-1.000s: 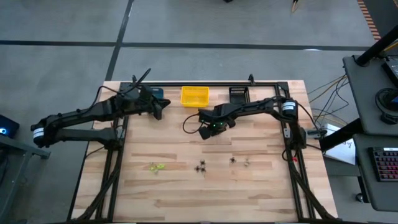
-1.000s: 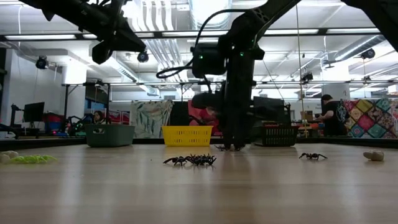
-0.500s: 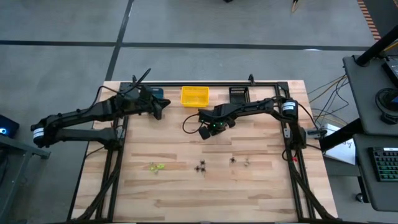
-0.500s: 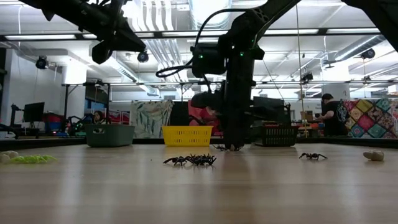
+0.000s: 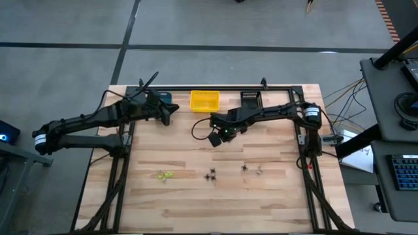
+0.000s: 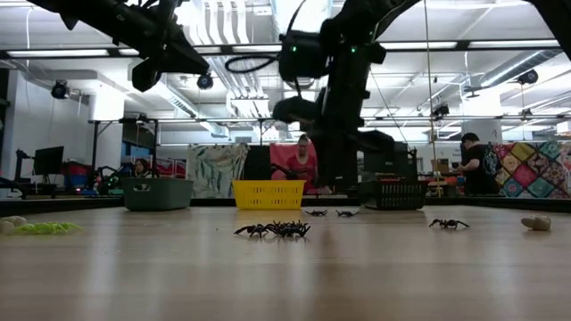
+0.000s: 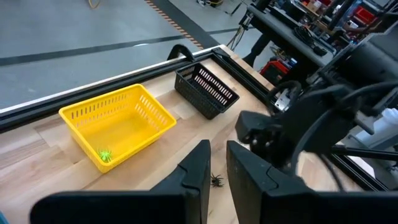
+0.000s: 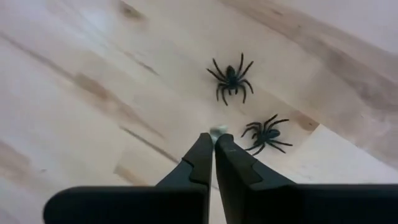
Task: Sort Halloween decoration
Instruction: Put the gray skull toy into the blue bin
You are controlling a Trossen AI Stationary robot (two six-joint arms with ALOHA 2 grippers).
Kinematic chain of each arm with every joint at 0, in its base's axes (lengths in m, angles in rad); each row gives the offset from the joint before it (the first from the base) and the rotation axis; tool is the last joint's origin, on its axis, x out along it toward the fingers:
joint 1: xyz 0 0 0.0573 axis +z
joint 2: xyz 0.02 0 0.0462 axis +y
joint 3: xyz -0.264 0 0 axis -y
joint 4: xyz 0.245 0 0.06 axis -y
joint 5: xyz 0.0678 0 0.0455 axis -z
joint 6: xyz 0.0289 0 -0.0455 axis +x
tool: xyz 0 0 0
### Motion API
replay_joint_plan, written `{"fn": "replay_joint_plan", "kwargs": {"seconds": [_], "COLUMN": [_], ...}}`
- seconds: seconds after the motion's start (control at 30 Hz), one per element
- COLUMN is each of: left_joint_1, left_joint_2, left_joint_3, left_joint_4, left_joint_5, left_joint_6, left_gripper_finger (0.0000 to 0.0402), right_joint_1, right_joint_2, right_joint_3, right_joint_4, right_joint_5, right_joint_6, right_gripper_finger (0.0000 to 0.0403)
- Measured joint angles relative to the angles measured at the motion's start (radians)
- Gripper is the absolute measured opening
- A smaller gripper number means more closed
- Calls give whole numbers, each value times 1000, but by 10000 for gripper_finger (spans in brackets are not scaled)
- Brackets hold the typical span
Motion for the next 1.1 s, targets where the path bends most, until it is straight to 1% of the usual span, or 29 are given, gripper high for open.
{"fn": "replay_joint_plan", "kwargs": {"seconds": [0.07, 0.17, 0.3, 0.37, 0.47, 0.53, 0.63, 0.73, 0.8, 0.93, 1.1], "left_joint_1": [0, 0, 0, 0, 0, 0, -1, -2, -2, -2, -2], "left_joint_2": [0, -1, -1, -1, -1, -1, 0, 2, 7, 16, 64], "left_joint_3": [15, 71, 187, 251, 350, 412, 483, 501, 493, 425, 357], "left_joint_4": [-4, -2, -28, -55, -130, -211, -384, -552, -626, -644, -640], "left_joint_5": [1, 3, 3, 3, 3, 3, 3, 2, 2, 2, 2], "left_joint_6": [-14, -8, 52, 91, 148, 183, 257, 301, 300, 233, 127], "left_gripper_finger": [35, 35, 35, 35, 35, 35, 35, 35, 35, 35, 35], "right_joint_1": [0, 0, -8, -26, -60, -70, -70, -70, -71, -70, -70], "right_joint_2": [-24, -50, -55, -46, -30, -27, -37, -52, -64, -89, -123], "right_joint_3": [0, 0, 0, 1, 1, -1, 0, 0, 0, 0, 0], "right_joint_4": [26, 127, 352, 471, 541, 530, 496, 442, 403, 330, 243], "right_joint_5": [0, 7, 7, 3, -18, -17, -27, -30, -29, -50, -55], "right_joint_6": [-26, -87, -206, -212, -223, -272, -313, -338, -355, -381, -423], "right_gripper_finger": [8, 8, 8, 8, 8, 8, 8, 8, 8, 8, 9]}}
